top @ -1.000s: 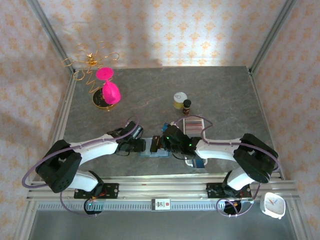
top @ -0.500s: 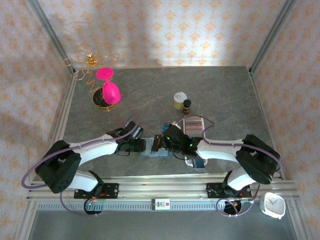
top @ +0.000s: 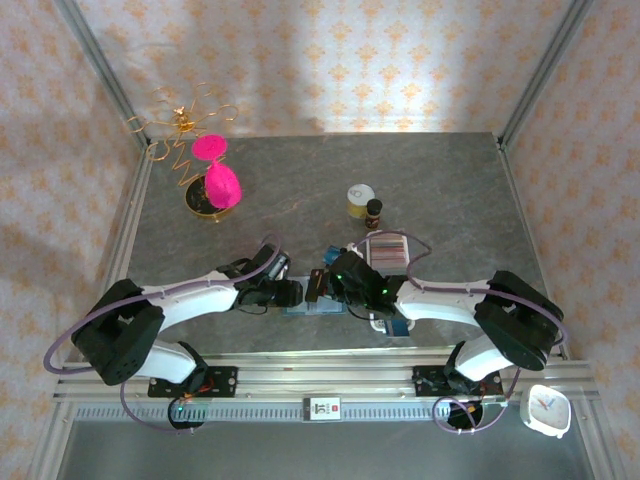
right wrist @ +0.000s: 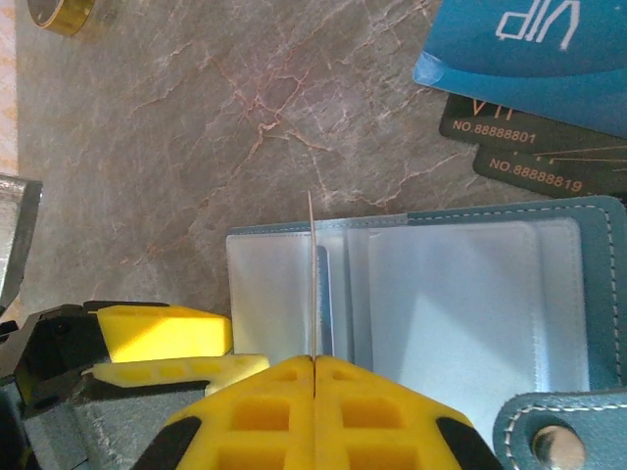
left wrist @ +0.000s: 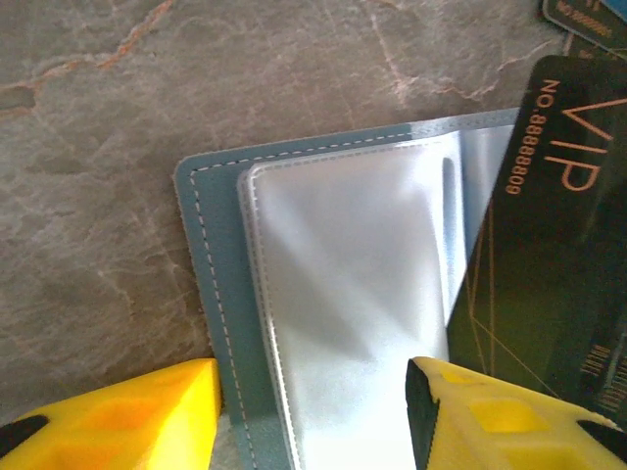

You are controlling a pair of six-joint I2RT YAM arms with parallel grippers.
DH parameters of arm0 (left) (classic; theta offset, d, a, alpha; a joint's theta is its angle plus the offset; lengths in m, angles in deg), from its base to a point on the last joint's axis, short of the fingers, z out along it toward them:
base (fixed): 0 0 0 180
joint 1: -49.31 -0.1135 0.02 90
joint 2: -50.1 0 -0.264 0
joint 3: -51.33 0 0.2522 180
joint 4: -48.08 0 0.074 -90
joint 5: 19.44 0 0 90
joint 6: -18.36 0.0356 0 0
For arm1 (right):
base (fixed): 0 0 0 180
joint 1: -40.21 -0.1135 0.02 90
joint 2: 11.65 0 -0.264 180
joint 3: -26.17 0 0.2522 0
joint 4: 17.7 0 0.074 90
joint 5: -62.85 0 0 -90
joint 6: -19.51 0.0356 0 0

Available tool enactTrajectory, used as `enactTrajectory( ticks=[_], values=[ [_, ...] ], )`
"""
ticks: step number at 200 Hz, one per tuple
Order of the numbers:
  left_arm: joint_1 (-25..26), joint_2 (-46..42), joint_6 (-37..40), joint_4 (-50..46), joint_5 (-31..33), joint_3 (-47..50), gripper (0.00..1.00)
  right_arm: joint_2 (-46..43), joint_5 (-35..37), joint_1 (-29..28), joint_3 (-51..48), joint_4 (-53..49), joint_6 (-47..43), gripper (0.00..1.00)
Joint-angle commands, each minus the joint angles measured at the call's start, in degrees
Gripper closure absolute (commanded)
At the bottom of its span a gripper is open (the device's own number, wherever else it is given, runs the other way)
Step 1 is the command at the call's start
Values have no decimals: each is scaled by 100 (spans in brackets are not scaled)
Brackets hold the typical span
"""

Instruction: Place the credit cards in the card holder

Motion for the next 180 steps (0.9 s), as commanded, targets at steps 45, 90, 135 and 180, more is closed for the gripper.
enactTrajectory(
  ticks=[45, 90, 135, 180],
  values=[
    [60, 417, 73, -318, 425, -43, 54, -238, 181, 51, -153, -178, 15, 100],
    [156, 602, 73, -388, 569, -33, 60, -305, 73, 72, -229, -238, -2, 100],
    [243, 740, 73, -406, 612, -40, 63, -77, -342, 82, -217, -134, -42, 100],
    [269, 766, 73, -412, 620, -24, 66, 138, -604, 82, -178, -53, -68, 100]
  ],
)
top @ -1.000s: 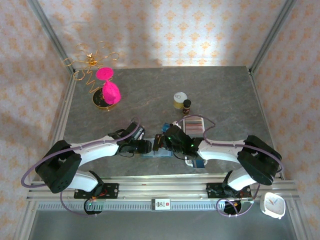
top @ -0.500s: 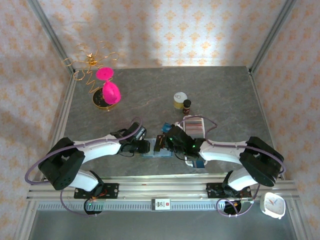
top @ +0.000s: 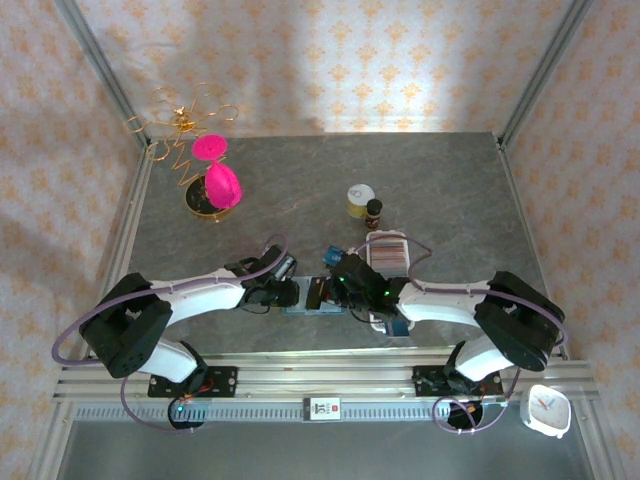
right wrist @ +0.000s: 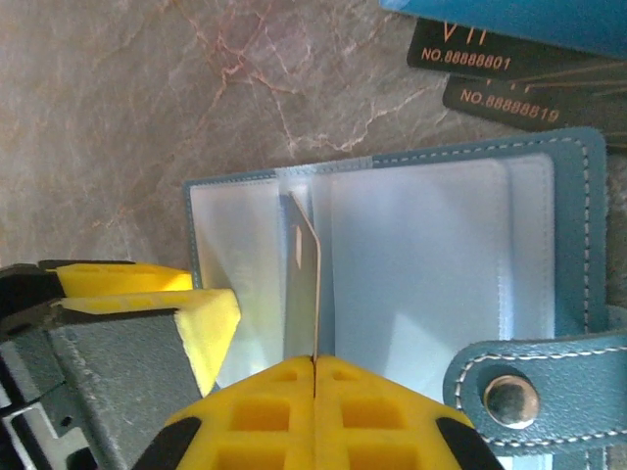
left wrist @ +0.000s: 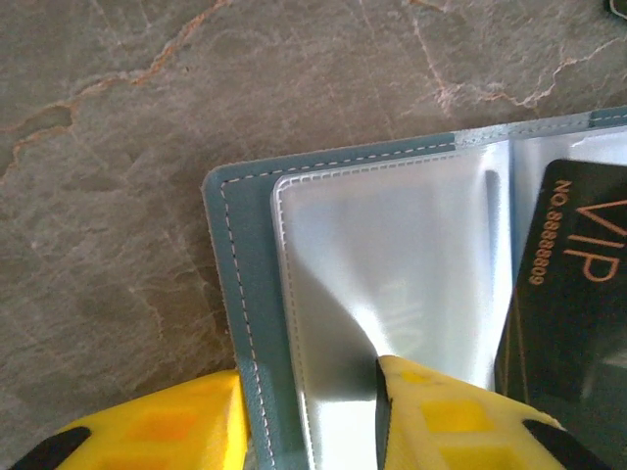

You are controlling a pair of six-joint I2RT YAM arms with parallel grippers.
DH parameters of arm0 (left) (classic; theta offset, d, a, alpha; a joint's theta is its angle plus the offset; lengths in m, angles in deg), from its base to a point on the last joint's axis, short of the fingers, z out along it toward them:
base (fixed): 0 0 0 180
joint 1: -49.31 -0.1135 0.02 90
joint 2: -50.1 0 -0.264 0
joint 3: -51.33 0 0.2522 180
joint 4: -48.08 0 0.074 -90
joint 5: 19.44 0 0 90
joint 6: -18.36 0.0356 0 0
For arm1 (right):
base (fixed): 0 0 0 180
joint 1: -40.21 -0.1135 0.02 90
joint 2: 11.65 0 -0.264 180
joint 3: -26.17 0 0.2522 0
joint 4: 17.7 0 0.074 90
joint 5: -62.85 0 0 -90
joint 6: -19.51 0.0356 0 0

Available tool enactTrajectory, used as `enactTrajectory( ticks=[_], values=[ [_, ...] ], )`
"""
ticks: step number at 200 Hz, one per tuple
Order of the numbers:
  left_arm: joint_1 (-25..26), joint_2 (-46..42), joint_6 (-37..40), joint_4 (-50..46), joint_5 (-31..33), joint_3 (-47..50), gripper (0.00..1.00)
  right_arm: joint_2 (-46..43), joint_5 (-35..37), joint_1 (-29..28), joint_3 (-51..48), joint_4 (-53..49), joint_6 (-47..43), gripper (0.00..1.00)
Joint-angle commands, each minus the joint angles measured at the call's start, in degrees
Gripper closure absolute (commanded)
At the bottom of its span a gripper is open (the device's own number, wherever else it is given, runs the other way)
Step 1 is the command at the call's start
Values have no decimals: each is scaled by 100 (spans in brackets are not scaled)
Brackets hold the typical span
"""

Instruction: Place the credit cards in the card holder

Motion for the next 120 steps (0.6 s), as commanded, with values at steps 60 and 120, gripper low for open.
enactTrajectory(
  ticks=[60, 120],
  values=[
    [85, 452, 55, -189, 131, 199, 68, 152, -220, 75, -17, -67, -183, 100],
    [86, 391, -5, 20, 45, 317, 68, 502, -534, 104, 256, -97, -407, 100]
  ],
)
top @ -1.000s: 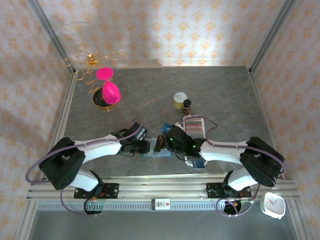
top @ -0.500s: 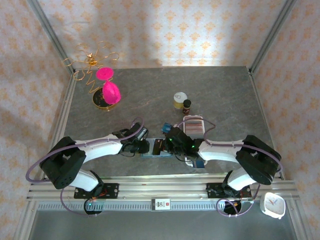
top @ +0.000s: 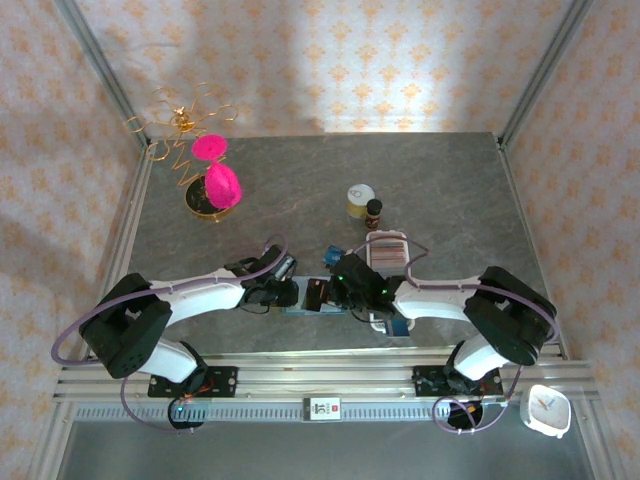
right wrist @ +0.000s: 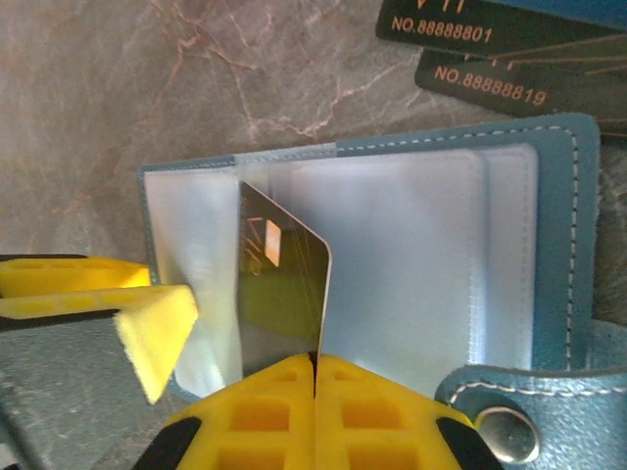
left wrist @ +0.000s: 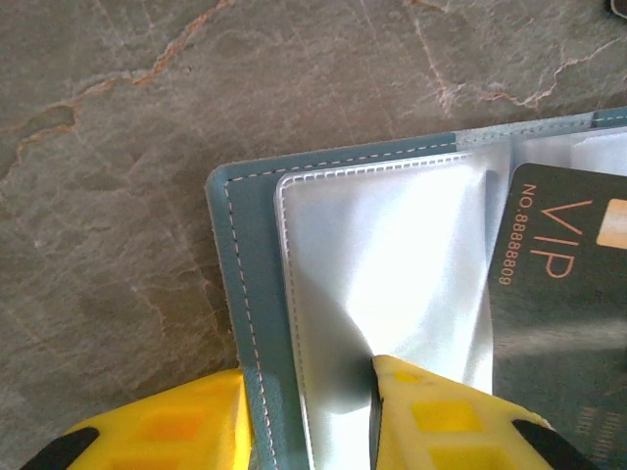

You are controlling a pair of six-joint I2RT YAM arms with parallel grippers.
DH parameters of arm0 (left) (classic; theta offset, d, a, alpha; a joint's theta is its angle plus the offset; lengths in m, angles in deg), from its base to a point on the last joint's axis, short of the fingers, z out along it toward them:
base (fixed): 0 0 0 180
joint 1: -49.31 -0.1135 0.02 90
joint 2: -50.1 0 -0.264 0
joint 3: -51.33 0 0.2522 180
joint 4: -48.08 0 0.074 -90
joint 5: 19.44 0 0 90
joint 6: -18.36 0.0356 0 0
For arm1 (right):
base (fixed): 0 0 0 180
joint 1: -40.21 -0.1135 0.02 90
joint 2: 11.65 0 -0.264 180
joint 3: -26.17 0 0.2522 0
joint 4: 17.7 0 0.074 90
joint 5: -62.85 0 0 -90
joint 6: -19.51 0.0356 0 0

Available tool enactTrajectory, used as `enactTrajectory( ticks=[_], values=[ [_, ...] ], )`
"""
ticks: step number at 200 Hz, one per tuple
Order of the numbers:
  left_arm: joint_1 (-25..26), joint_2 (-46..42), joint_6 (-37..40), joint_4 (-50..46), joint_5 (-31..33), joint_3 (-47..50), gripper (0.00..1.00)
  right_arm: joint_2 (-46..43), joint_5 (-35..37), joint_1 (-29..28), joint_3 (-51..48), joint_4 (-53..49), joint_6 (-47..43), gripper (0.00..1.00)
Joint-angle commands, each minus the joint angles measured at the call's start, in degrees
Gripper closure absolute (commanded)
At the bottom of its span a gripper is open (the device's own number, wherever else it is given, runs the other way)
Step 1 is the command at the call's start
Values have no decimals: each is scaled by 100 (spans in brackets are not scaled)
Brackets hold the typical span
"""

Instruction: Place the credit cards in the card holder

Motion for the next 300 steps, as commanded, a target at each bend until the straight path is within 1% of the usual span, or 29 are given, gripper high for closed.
enactTrajectory(
  ticks=[1, 45, 75, 96, 115, 171, 203, 226, 256, 300],
  values=[
    [86, 369, -8, 34, 47, 317, 68, 193, -268, -7, 234, -132, -206, 100],
    [85, 360, -169, 296, -4, 484, 68, 453, -476, -4, 536, -280, -458, 100],
    [75, 261, -306, 433, 179, 587, 68, 539, -580, 10, 653, -448, -598, 100],
    [60, 148, -406, 520, 299, 656, 67, 518, -617, 96, 670, -609, -712, 100],
    [16, 71, -509, 660, 264, 748, 67, 478, -666, 208, 661, -710, -821, 100],
    [-50, -185, -678, 896, 126, 814, 55, 558, -824, 381, 872, -921, -1065, 100],
    [-144, -241, -725, 937, 159, 841, 54, 553, -982, 541, 887, -967, -1112, 100],
    [-160, -256, -755, 999, 135, 866, 54, 639, -1030, 546, 1036, -1113, -1220, 100],
    [-195, -226, -769, 1075, 153, 908, 54, 765, -1134, 585, 1205, -1418, -1383, 100],
    [-240, -156, -744, 1119, 180, 892, 55, 642, -1132, 756, 1300, -1876, -1601, 100]
  ],
)
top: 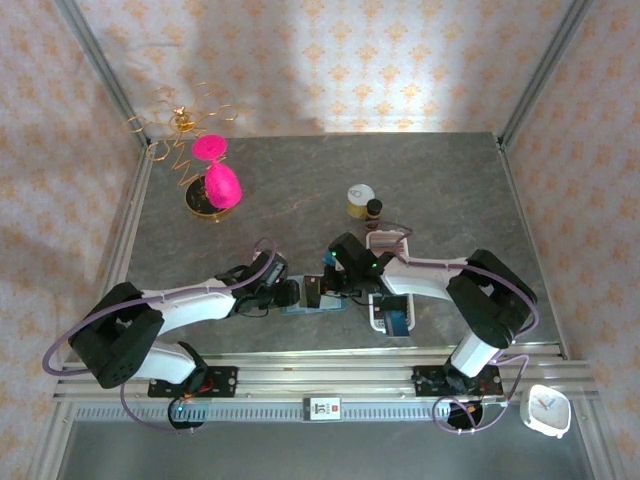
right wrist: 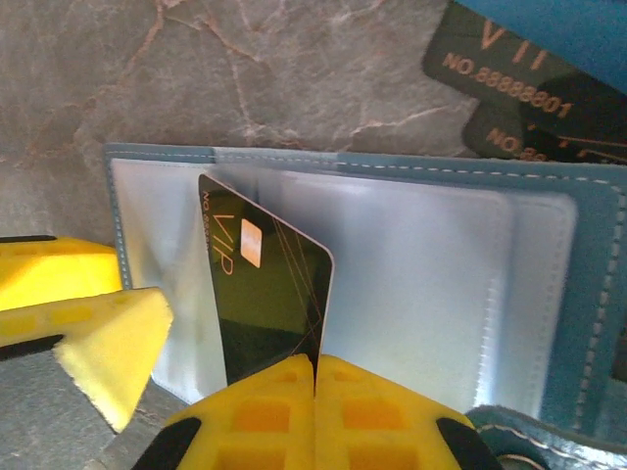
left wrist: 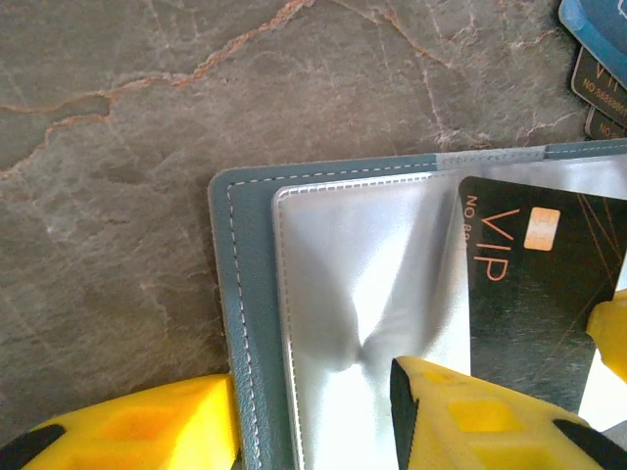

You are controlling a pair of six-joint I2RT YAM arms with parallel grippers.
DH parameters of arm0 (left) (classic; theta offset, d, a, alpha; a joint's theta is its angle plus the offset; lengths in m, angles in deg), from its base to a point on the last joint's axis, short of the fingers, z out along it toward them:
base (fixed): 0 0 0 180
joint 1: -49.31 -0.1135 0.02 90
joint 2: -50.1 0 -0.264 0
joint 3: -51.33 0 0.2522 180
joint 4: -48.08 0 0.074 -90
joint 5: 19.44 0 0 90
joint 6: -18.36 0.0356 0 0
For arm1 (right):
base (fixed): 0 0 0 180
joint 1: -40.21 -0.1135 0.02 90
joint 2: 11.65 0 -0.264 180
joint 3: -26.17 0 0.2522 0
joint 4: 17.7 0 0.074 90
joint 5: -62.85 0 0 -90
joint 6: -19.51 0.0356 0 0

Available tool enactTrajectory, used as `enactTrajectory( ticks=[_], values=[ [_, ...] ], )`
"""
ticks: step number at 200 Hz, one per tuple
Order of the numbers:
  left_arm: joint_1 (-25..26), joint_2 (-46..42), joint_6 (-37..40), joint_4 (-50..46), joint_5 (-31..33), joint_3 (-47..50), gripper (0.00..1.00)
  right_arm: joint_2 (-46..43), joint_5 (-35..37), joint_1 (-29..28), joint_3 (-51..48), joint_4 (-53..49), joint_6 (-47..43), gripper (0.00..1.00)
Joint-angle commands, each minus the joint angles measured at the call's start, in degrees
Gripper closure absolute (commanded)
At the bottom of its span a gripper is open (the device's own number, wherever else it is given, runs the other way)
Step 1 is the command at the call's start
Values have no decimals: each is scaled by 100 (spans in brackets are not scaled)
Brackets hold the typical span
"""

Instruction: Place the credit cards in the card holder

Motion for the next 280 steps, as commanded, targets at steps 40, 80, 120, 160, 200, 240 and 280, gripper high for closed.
enactTrajectory(
  ticks=[40, 80, 120, 160, 200, 240, 280],
  values=[
    [-117, 348, 27, 172, 197, 196, 56, 43, -67, 135, 390, -771, -497, 100],
    [-121, 344, 49, 208, 161, 214, 57, 202, -263, 135, 515, -681, -582, 100],
    [-122, 329, 54, 251, 170, 226, 57, 362, -355, 135, 695, -813, -705, 100],
    [-122, 287, 40, 350, 166, 256, 57, 472, -474, 121, 826, -714, -697, 100],
    [-139, 197, -33, 585, 47, 393, 57, 652, -512, 14, 947, -620, -612, 100],
    [-165, -11, -45, 699, -5, 527, 56, 750, -462, -174, 945, -312, -307, 100],
    [-192, -127, -68, 822, -151, 658, 56, 775, -372, -352, 908, 114, 108, 100]
  ],
)
